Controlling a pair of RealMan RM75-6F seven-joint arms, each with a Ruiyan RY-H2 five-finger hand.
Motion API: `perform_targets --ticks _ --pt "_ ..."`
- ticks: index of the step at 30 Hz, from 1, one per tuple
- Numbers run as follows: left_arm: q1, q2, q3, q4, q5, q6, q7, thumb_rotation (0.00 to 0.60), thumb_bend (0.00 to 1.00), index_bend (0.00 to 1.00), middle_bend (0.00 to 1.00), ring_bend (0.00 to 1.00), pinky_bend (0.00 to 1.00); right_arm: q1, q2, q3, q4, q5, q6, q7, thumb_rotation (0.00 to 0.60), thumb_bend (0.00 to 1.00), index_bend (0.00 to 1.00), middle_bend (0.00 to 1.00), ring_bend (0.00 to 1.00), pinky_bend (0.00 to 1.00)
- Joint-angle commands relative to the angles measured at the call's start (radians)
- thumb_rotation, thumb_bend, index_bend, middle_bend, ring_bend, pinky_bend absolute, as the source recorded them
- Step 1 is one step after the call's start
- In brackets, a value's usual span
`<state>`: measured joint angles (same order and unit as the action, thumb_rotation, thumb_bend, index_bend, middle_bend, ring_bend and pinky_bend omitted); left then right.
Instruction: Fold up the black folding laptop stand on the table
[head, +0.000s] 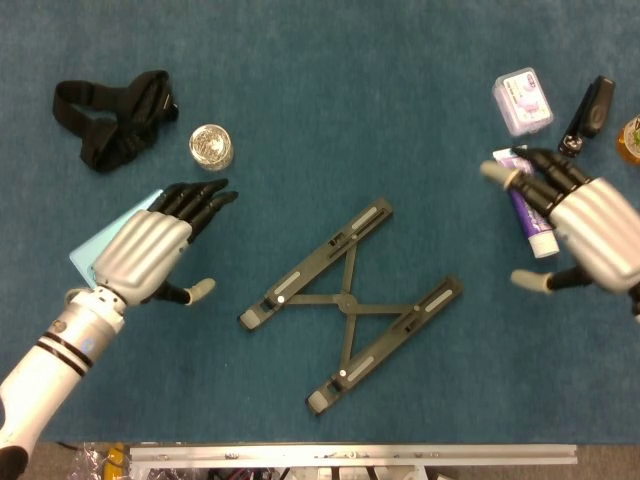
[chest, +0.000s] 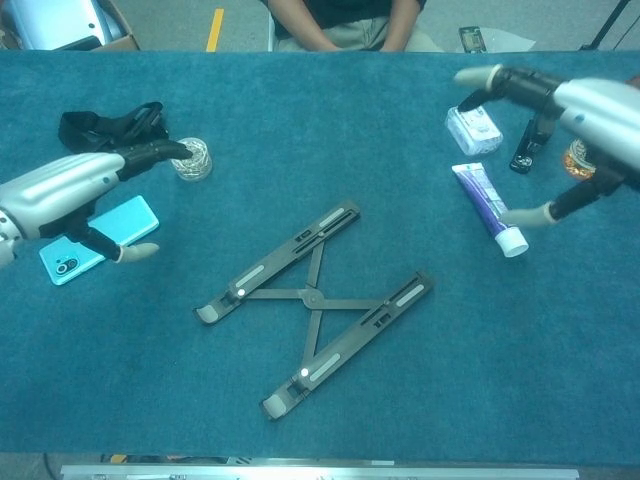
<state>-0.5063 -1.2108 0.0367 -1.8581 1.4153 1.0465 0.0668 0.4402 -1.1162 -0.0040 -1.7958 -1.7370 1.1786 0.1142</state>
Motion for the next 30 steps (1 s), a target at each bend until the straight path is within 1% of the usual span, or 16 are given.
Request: perform_targets --ticks 1,6,13,21,25,30 --pt "0.022 0.005 0.008 0.016 0.032 0.039 0.018 0.600 0.26 0.00 0.00 0.00 0.03 0.002 -0.046 -0.034 0.024 -0.051 -0.005 -0.063 0.600 0.01 0.00 0.19 0.01 0.09" --pt "0.041 0.009 0.014 0.032 0.051 0.066 0.025 0.600 0.26 0.00 0.00 0.00 0.03 0.006 -0.097 -0.063 0.045 -0.076 -0.032 -0.109 0.600 0.01 0.00 0.17 0.00 0.09" --pt "0.056 0.018 0.020 0.046 0.076 0.083 0.029 0.600 0.26 0.00 0.00 0.00 0.03 0.008 -0.184 -0.096 0.110 -0.119 -0.054 -0.202 0.600 0.01 0.00 0.14 0.00 0.09" --pt "0.069 0.023 0.023 0.050 0.092 0.092 0.019 0.600 0.26 0.00 0.00 0.00 0.03 0.006 -0.269 -0.108 0.191 -0.105 -0.081 -0.272 0.600 0.01 0.00 0.09 0.00 0.05" --pt "0.074 0.024 0.024 0.056 0.096 0.092 0.009 0.600 0.26 0.00 0.00 0.00 0.03 0.000 -0.328 -0.111 0.245 -0.100 -0.083 -0.299 0.600 0.00 0.00 0.05 0.00 0.04" --pt "0.077 0.026 0.025 0.064 0.098 0.088 -0.002 0.600 0.26 0.00 0.00 0.00 0.03 -0.005 -0.400 -0.113 0.316 -0.102 -0.073 -0.325 0.600 0.00 0.00 0.03 0.00 0.04"
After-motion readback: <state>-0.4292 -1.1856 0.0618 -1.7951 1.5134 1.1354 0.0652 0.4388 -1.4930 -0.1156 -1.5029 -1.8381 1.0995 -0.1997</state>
